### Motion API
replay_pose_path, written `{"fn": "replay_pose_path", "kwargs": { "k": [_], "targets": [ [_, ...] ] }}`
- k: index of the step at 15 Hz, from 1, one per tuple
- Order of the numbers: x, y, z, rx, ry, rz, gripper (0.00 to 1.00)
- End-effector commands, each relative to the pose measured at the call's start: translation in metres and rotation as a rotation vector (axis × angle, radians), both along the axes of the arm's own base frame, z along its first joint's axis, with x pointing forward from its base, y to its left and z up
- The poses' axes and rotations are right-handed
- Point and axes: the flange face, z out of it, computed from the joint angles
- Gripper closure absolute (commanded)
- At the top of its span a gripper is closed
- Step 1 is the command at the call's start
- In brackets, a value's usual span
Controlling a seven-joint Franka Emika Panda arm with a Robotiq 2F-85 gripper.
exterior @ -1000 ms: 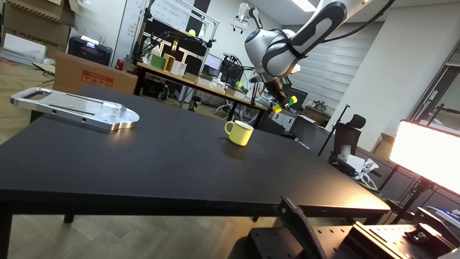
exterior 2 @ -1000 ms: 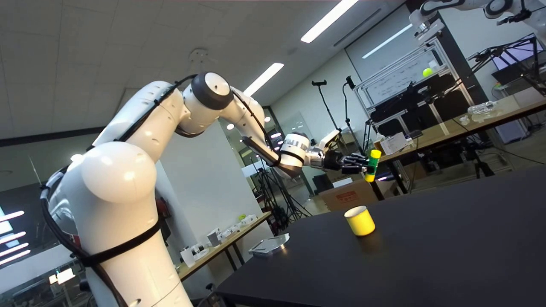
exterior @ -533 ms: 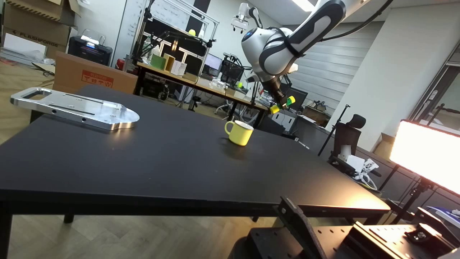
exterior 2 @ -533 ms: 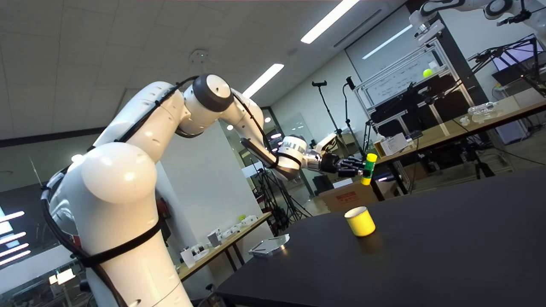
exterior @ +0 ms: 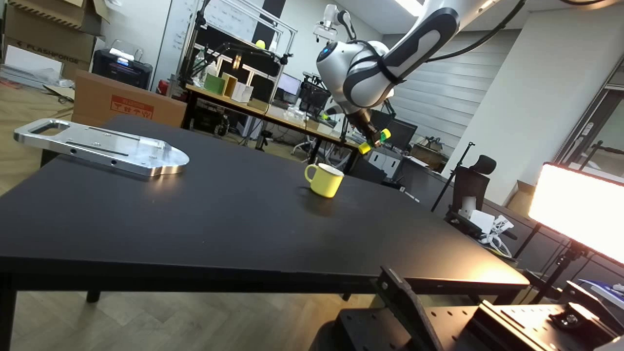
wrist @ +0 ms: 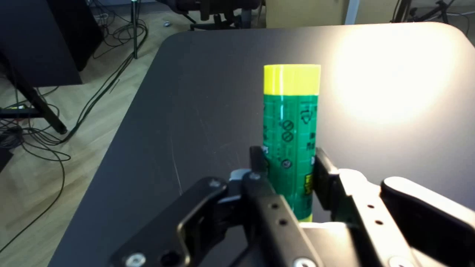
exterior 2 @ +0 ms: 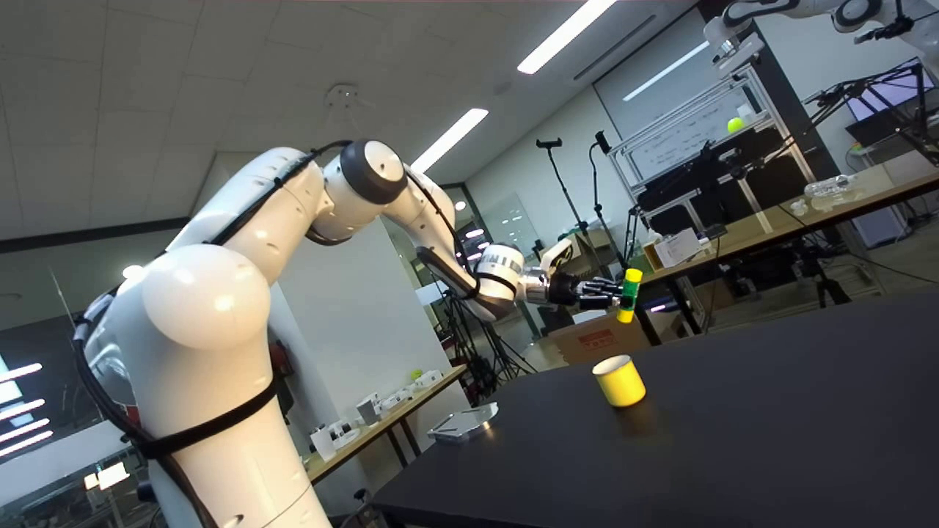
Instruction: Put the glue stick inside the yellow mug then take it out
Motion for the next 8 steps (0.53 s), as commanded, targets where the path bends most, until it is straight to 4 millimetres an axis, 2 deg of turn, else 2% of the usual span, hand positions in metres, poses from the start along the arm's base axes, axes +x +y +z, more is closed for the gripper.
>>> {"fn": "replay_pose_path", "kwargs": {
  "k": [1, 5, 8],
  "targets": [
    [0.014, 0.036, -0.017, -0.095, 0.006, 0.105, 0.91],
    [0.015, 0.073, -0.043, -0.163, 0.059, 0.214, 0.91],
    [0.011, 0.089, -0.063, -0.214, 0.101, 0.271, 0.91]
  ]
}}
